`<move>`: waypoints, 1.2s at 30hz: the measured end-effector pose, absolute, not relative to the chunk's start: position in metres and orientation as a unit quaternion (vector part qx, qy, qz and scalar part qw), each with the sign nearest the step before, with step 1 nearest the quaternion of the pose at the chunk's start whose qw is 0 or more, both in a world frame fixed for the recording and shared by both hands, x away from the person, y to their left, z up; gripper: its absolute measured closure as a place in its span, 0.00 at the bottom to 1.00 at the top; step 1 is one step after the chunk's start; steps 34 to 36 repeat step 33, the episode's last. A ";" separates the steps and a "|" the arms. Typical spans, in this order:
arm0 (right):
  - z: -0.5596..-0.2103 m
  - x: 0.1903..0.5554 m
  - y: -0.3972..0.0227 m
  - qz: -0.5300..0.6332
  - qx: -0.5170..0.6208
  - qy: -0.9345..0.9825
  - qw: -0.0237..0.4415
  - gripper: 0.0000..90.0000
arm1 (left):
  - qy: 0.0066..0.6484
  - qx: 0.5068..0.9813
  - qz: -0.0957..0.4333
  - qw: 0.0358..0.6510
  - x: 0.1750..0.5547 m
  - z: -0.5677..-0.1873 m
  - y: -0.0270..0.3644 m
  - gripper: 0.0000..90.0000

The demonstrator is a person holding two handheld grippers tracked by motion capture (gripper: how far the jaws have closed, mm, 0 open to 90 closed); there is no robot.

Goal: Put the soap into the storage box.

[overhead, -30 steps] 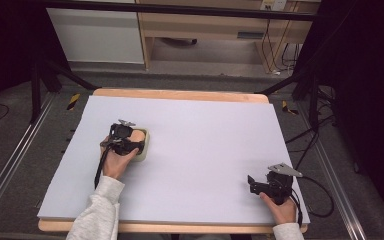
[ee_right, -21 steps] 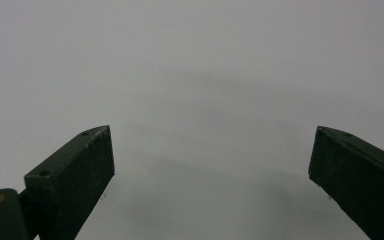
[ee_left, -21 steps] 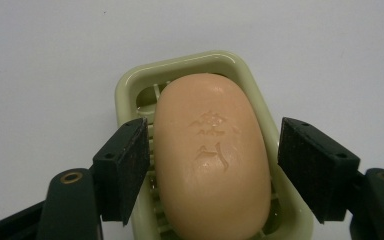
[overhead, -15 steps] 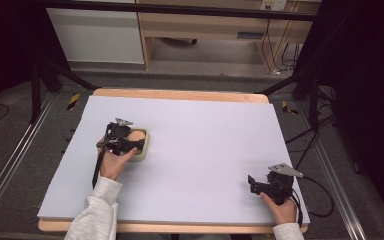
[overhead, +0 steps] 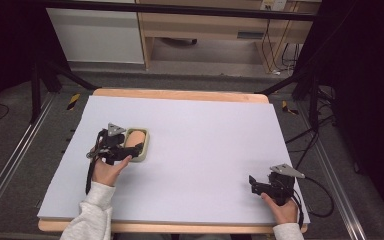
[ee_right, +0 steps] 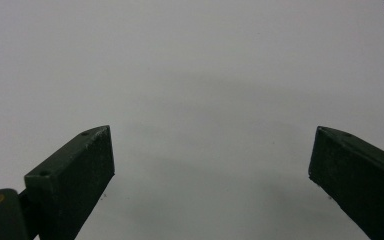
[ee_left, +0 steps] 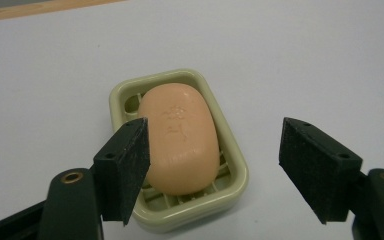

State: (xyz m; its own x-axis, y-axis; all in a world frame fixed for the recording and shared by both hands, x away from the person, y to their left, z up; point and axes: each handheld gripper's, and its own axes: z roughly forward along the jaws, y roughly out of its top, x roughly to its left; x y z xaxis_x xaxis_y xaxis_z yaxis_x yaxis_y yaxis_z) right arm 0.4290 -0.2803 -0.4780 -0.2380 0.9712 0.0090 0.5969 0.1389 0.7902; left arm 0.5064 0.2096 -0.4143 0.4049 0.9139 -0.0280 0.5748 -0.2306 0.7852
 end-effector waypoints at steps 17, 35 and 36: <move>-0.478 0.427 -0.284 0.348 0.560 0.703 0.267 0.05 | 0.504 0.733 0.245 0.386 0.465 -0.439 0.236 0.26; -0.477 0.425 -0.288 0.352 0.565 0.697 0.267 0.05 | 0.513 0.733 0.246 0.371 0.440 -0.462 0.260 0.24; -0.477 0.425 -0.288 0.352 0.565 0.697 0.267 0.05 | 0.513 0.733 0.246 0.371 0.440 -0.462 0.260 0.24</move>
